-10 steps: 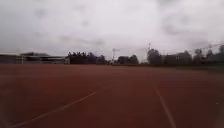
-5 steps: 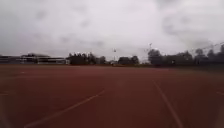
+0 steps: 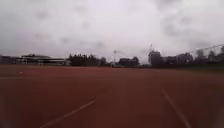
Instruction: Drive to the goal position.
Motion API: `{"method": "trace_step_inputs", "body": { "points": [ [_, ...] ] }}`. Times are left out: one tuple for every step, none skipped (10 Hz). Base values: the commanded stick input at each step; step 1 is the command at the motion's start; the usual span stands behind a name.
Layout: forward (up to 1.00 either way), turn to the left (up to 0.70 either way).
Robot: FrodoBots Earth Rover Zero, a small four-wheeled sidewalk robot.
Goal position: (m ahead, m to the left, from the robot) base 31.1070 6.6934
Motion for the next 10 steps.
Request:
{"method": "trace_step_inputs", "body": {
  "points": [
    [0.5,-0.23],
    [0.5,-0.4],
    [0.5,-0.11],
    [0.5,0.0],
    [0.5,0.0],
    [0.5,0.0],
    [0.5,0.0],
    [0.5,0.0],
    [0.5,-0.04],
    [0.5,-0.21]
  ]
}}
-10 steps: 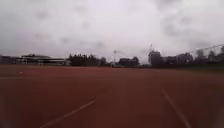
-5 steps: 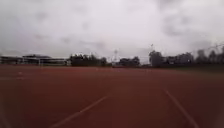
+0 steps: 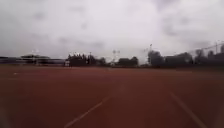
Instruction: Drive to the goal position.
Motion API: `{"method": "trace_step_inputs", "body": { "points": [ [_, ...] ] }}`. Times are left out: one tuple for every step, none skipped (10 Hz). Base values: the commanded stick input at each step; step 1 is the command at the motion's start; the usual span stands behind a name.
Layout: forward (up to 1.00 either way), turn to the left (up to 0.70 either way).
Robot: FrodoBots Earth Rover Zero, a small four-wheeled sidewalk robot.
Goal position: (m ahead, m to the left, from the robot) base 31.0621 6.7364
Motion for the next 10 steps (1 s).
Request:
{"method": "trace_step_inputs", "body": {
  "points": [
    [0.5,-0.41],
    [0.5,-0.13],
    [0.5,0.0],
    [0.5,0.0],
    [0.5,0.0],
    [0.5,0.0],
    [0.5,0.0],
    [0.5,0.0],
    [0.5,0.0],
    [0.5,0.0]
  ]
}}
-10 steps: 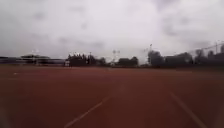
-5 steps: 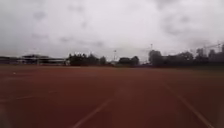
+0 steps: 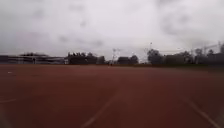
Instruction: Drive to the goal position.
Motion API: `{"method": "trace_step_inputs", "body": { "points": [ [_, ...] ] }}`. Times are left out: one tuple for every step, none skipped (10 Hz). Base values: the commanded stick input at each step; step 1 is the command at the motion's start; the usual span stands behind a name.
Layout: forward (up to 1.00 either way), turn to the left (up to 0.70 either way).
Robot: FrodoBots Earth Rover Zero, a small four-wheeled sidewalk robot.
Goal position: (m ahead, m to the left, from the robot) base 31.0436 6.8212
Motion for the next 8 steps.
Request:
{"method": "trace_step_inputs", "body": {
  "points": [
    [0.5,0.0],
    [0.5,0.0],
    [0.5,0.0],
    [0.5,0.0],
    [0.5,0.0],
    [0.5,0.0],
    [0.5,0.0],
    [0.5,0.0]
  ]
}}
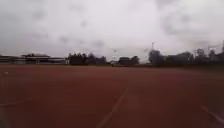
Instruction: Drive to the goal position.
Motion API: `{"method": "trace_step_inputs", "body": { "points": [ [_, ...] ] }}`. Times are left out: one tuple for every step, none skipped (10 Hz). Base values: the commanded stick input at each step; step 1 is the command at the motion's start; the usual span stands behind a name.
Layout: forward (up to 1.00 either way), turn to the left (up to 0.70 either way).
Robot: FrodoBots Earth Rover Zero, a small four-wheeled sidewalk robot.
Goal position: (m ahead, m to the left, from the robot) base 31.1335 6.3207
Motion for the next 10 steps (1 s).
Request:
{"method": "trace_step_inputs", "body": {
  "points": [
    [0.5,0.0],
    [0.5,0.0],
    [0.5,0.0],
    [0.5,0.0],
    [0.5,0.0],
    [0.5,0.0],
    [0.5,0.0],
    [0.5,0.0],
    [0.5,0.0],
    [0.5,0.0]
  ]
}}
